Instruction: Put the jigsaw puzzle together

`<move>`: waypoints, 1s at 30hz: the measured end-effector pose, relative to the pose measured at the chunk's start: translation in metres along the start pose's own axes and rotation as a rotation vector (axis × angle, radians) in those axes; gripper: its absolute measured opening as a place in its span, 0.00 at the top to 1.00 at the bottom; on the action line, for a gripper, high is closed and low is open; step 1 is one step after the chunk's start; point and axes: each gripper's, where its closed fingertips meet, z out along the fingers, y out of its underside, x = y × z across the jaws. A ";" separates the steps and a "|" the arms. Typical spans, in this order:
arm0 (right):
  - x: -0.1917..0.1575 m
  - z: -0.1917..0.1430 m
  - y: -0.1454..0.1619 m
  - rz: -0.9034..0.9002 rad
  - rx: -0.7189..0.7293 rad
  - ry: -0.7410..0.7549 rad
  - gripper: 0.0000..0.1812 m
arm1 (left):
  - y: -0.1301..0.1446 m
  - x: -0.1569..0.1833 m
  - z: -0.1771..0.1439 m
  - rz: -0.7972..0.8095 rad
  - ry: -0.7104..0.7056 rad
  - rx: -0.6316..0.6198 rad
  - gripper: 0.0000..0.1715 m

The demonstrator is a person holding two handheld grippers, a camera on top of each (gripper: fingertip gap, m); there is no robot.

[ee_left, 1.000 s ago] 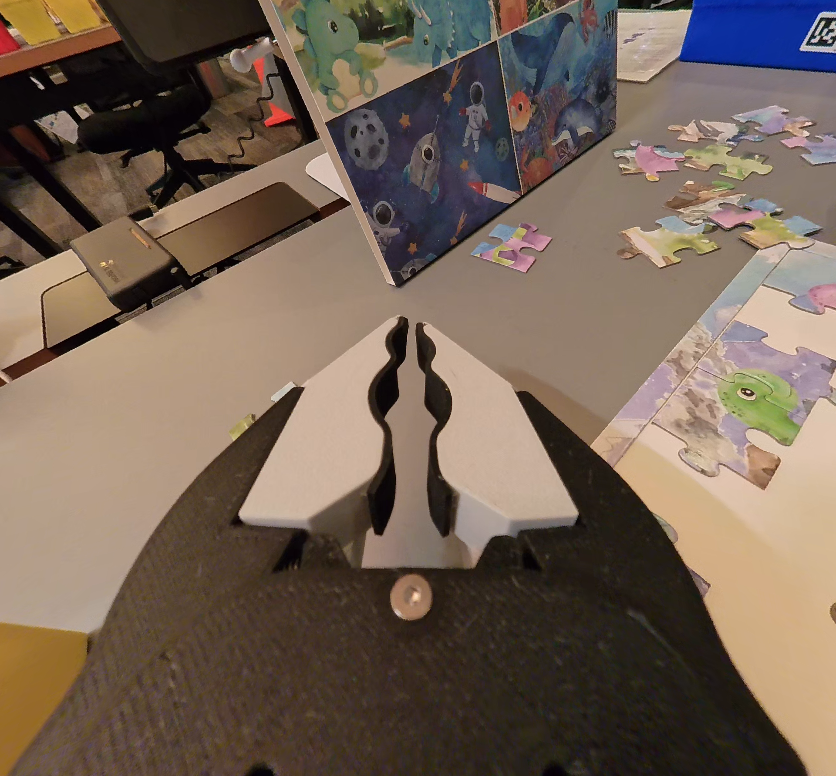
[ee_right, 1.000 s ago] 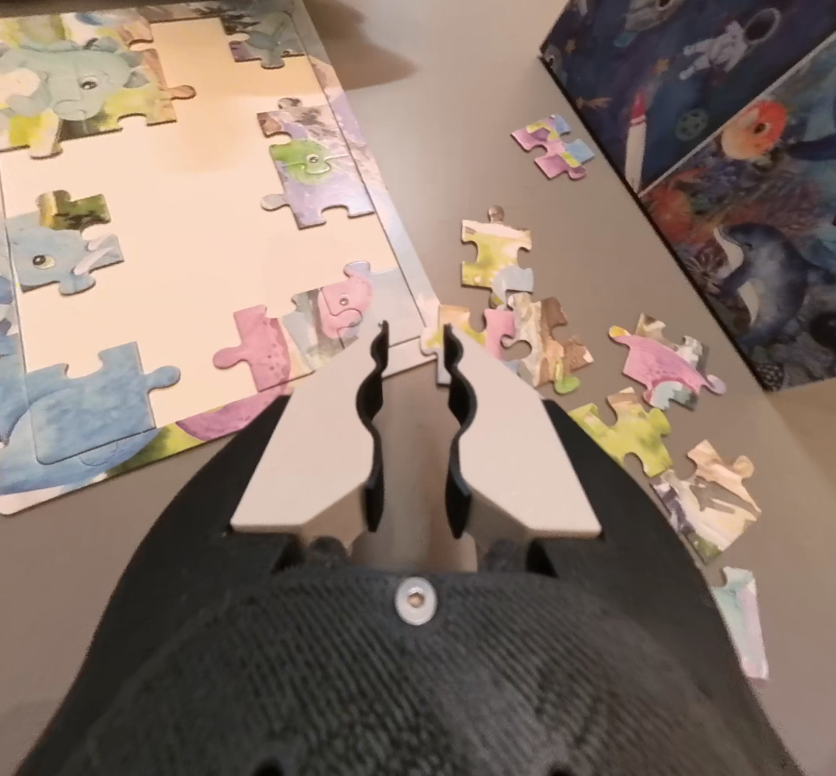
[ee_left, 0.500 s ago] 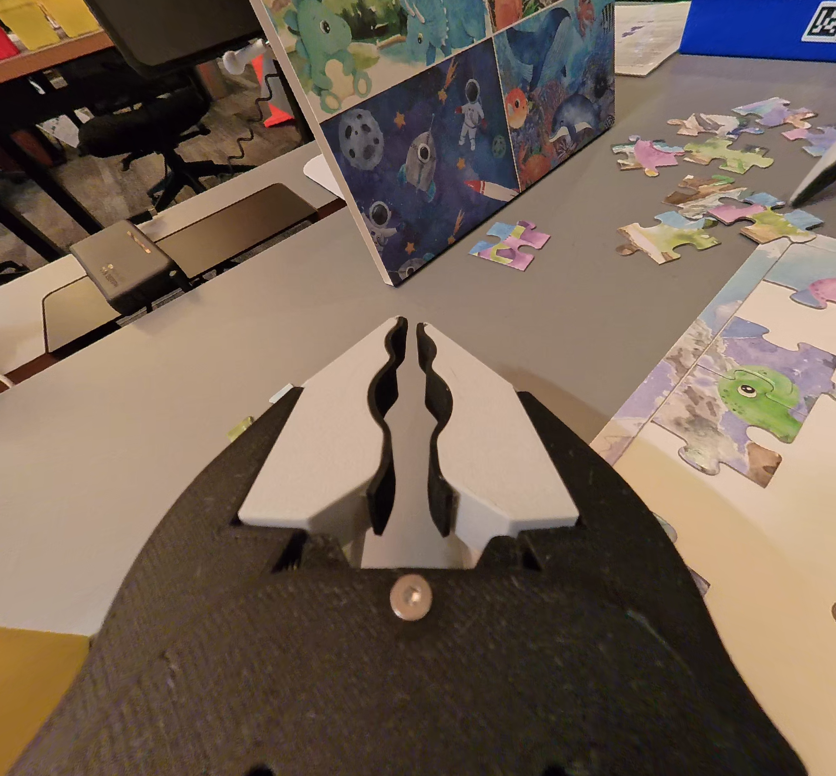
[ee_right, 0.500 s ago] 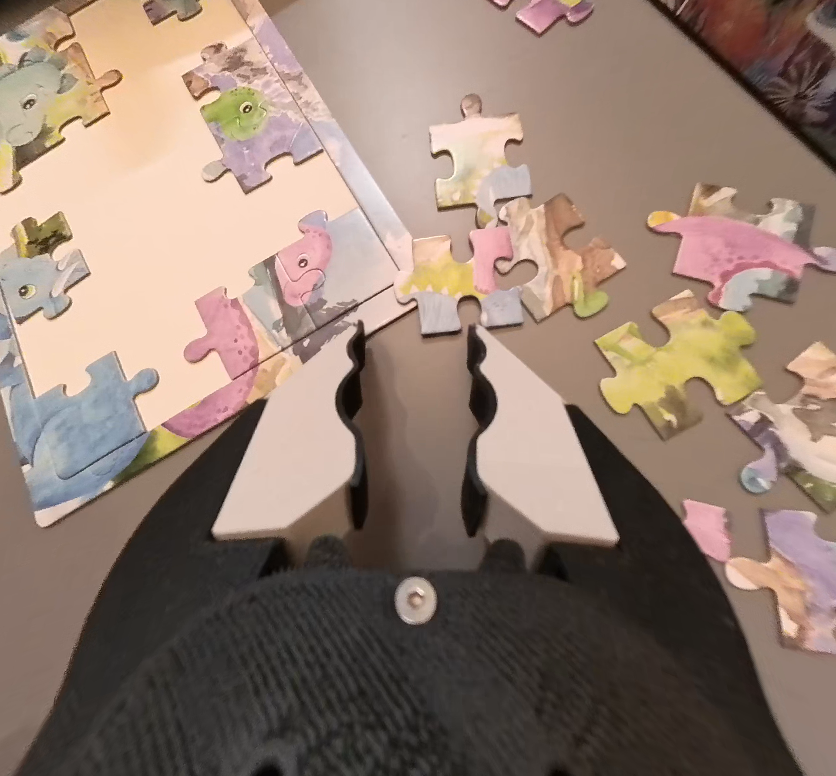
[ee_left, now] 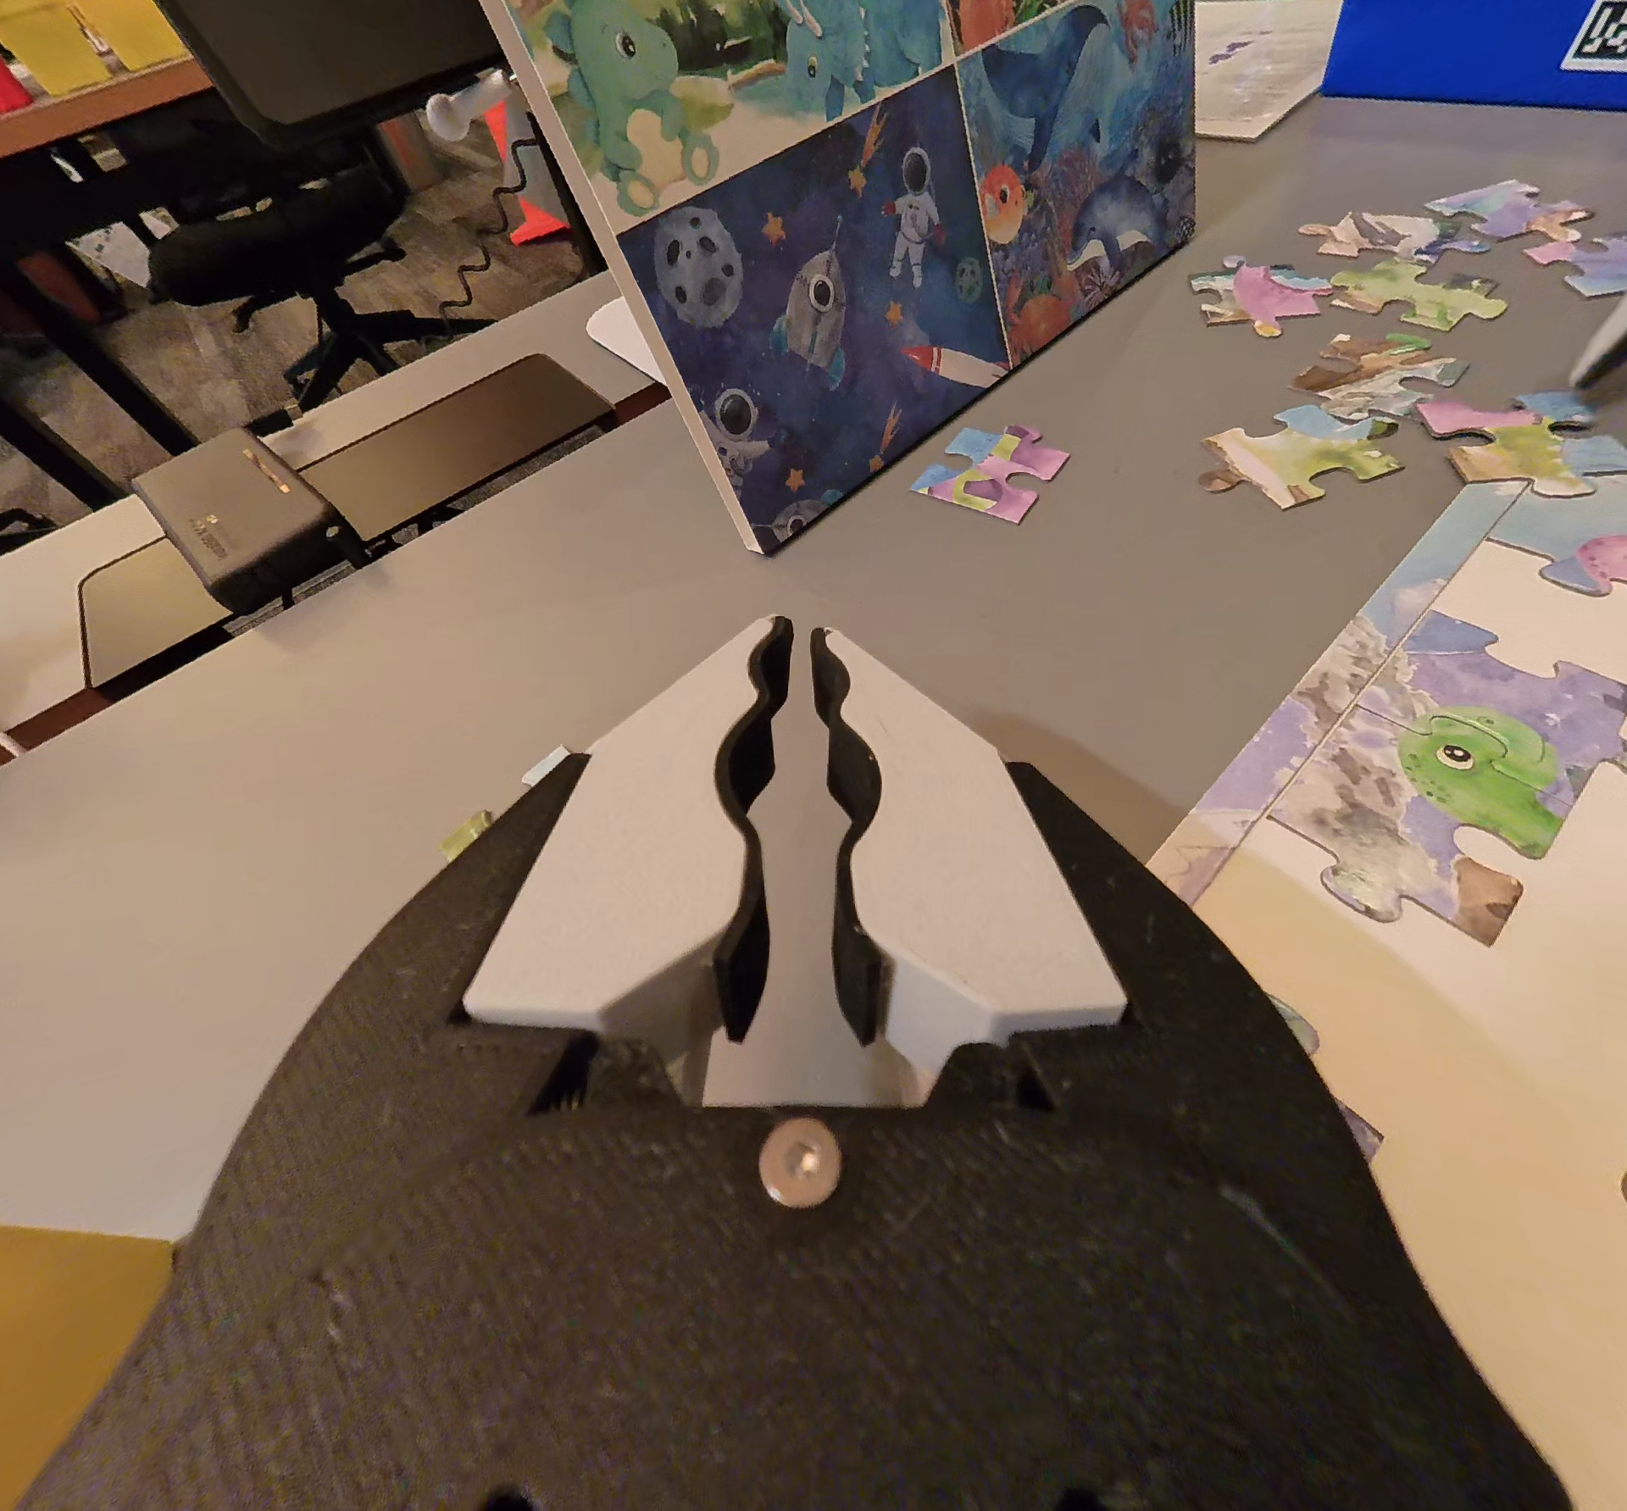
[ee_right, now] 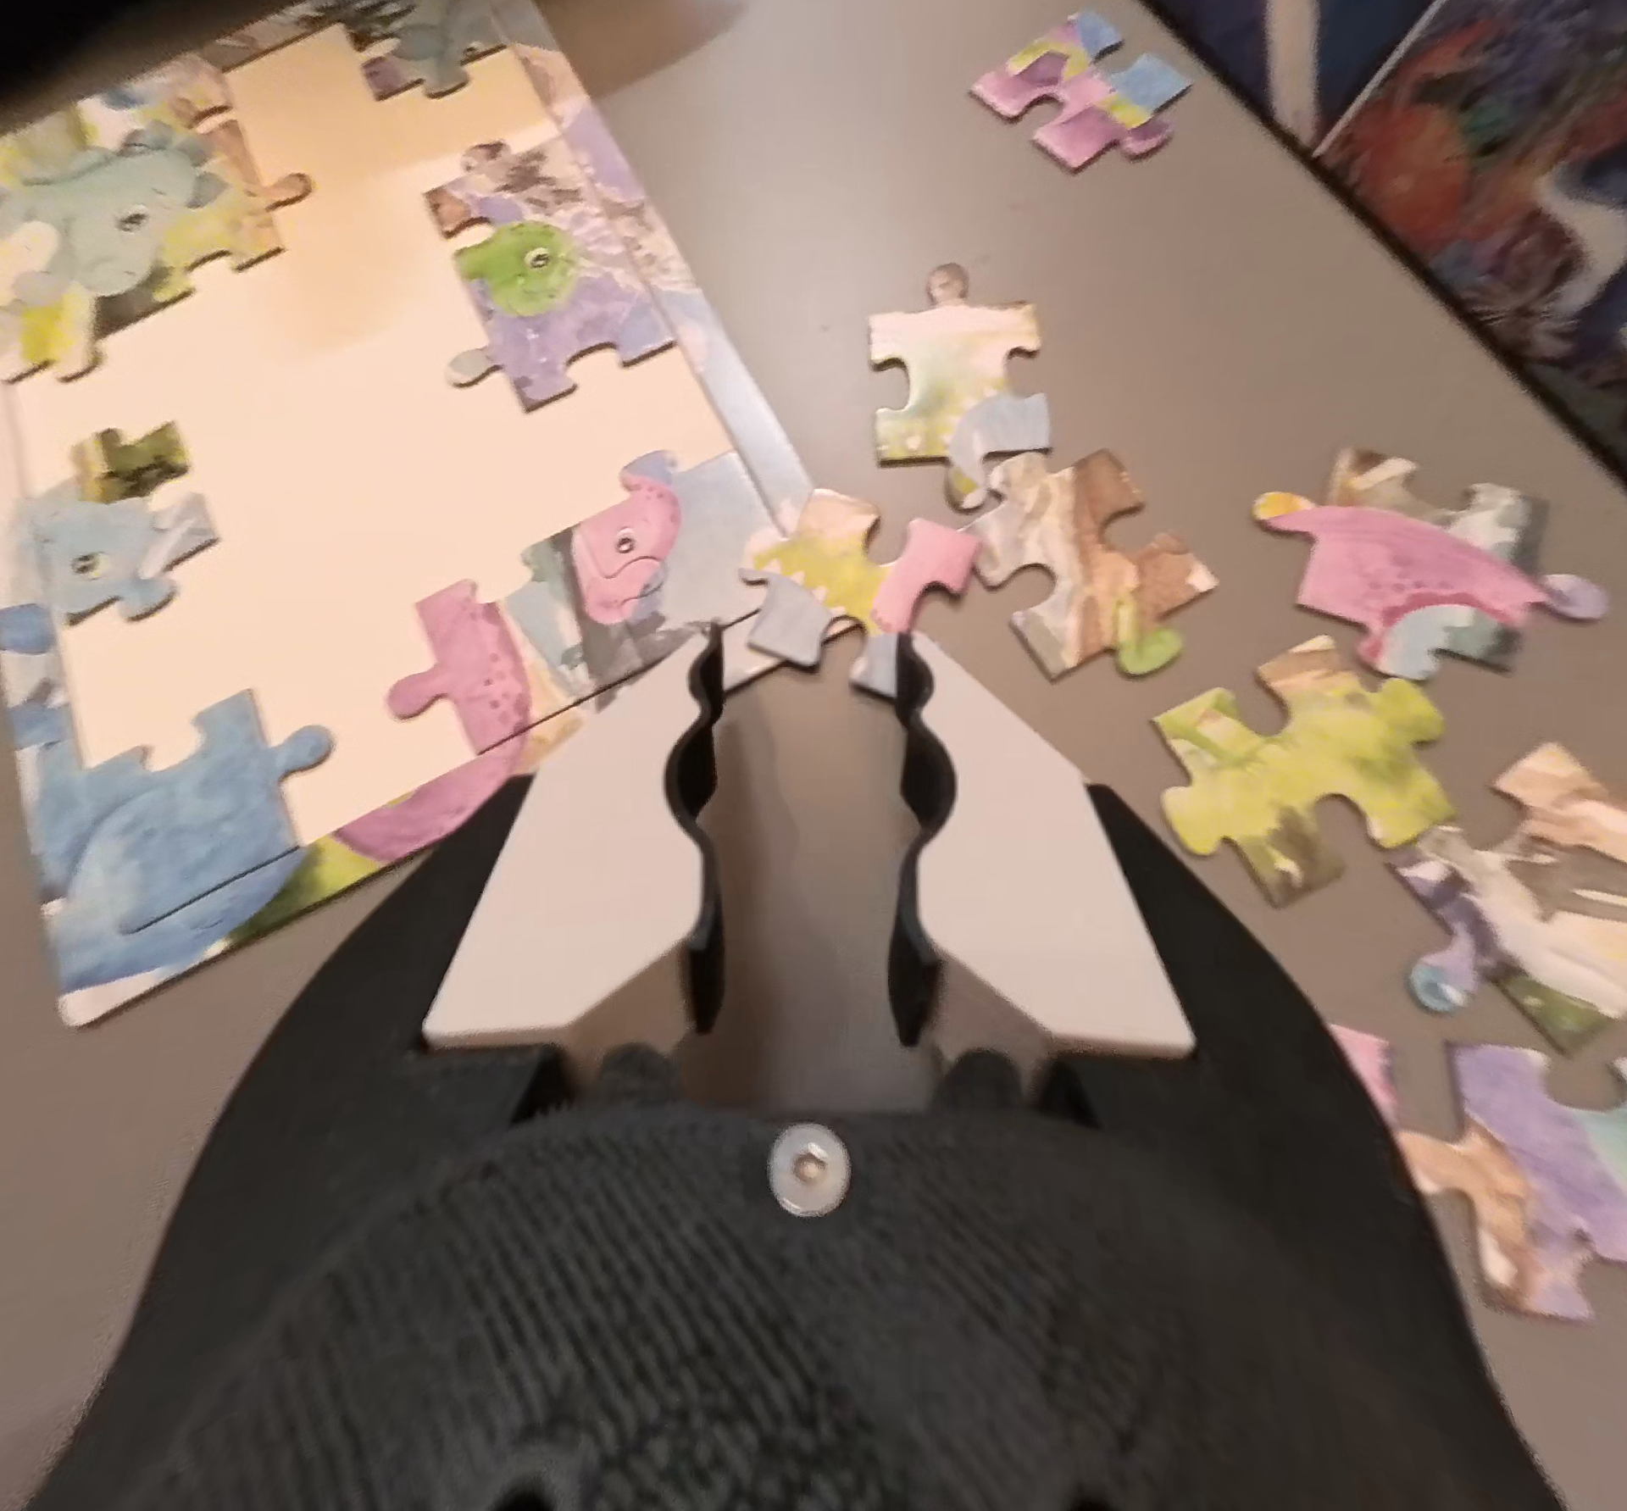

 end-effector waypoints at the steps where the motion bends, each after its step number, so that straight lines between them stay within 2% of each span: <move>1: 0.005 0.000 -0.002 -0.011 0.009 0.035 0.77 | 0.000 0.000 0.000 0.000 0.000 0.000 0.99; 6: 0.008 0.007 -0.002 -0.006 0.016 0.060 0.68 | 0.000 0.000 0.000 0.001 0.001 0.000 0.99; 9: 0.007 0.014 0.005 0.003 -0.017 0.051 0.69 | 0.000 0.000 0.000 0.001 0.001 0.001 0.99; 12: 0.006 0.014 0.004 0.017 -0.004 0.033 0.75 | 0.000 0.000 0.000 0.000 0.001 0.001 0.99; 30: -0.003 0.004 -0.007 -0.001 0.022 0.013 0.75 | 0.000 0.000 0.000 0.001 0.001 0.001 0.99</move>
